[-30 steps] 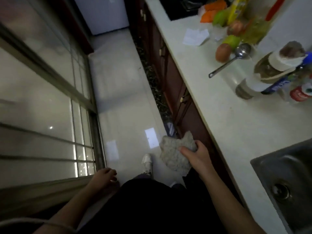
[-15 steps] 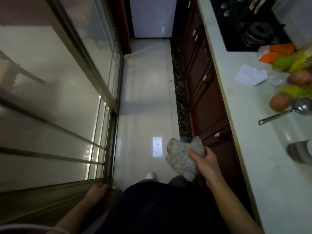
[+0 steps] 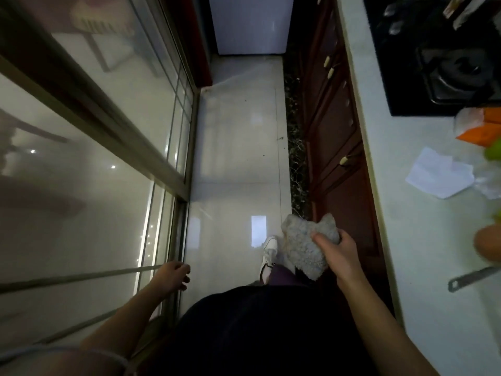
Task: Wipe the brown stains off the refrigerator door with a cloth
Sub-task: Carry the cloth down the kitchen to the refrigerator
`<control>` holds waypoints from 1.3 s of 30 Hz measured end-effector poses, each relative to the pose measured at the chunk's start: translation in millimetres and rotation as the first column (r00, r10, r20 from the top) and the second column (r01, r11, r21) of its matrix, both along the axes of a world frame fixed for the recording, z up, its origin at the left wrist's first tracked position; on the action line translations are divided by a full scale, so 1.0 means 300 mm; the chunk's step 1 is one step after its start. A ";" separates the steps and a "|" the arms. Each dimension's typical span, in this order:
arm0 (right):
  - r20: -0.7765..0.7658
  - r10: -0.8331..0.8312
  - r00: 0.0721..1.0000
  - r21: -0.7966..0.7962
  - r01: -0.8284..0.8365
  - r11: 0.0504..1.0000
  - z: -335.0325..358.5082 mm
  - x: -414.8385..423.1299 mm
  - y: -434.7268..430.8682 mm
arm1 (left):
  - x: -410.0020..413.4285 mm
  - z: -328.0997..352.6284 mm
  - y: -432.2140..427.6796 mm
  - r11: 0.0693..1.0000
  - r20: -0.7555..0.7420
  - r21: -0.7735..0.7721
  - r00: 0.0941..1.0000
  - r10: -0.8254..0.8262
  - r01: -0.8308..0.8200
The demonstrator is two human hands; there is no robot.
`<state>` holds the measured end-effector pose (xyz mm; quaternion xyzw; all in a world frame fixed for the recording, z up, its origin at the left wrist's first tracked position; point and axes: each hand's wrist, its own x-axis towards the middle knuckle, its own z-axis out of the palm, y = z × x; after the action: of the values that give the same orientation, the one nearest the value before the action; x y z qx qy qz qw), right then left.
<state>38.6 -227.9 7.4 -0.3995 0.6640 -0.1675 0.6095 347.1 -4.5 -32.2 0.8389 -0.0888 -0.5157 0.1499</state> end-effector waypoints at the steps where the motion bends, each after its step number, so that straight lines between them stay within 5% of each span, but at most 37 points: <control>1: -0.004 0.020 1.000 -0.002 -0.020 1.000 0.002 0.033 -0.070 | 0.016 0.003 -0.021 0.999 0.001 0.019 1.000 0.025 -0.025; 14: 0.062 0.249 0.966 -0.034 -0.248 0.968 0.065 0.647 -0.785 | 0.390 -0.029 -0.419 0.947 -0.016 0.059 0.948 0.317 -0.316; 30: -0.021 0.003 1.000 -0.020 -0.004 1.000 0.060 1.099 -1.523 | 1.126 0.069 -1.699 0.970 -0.052 -0.225 0.995 0.086 -0.095; 39: 0.036 0.112 0.993 -0.023 -0.111 0.994 0.055 1.414 -2.108 | 1.338 0.023 -2.041 0.974 -0.021 -0.081 0.978 0.209 -0.210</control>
<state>462.7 -860.2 23.8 -0.4393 0.6275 -0.1475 0.6258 748.6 -616.9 -25.3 0.8334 -0.0202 -0.4981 0.2386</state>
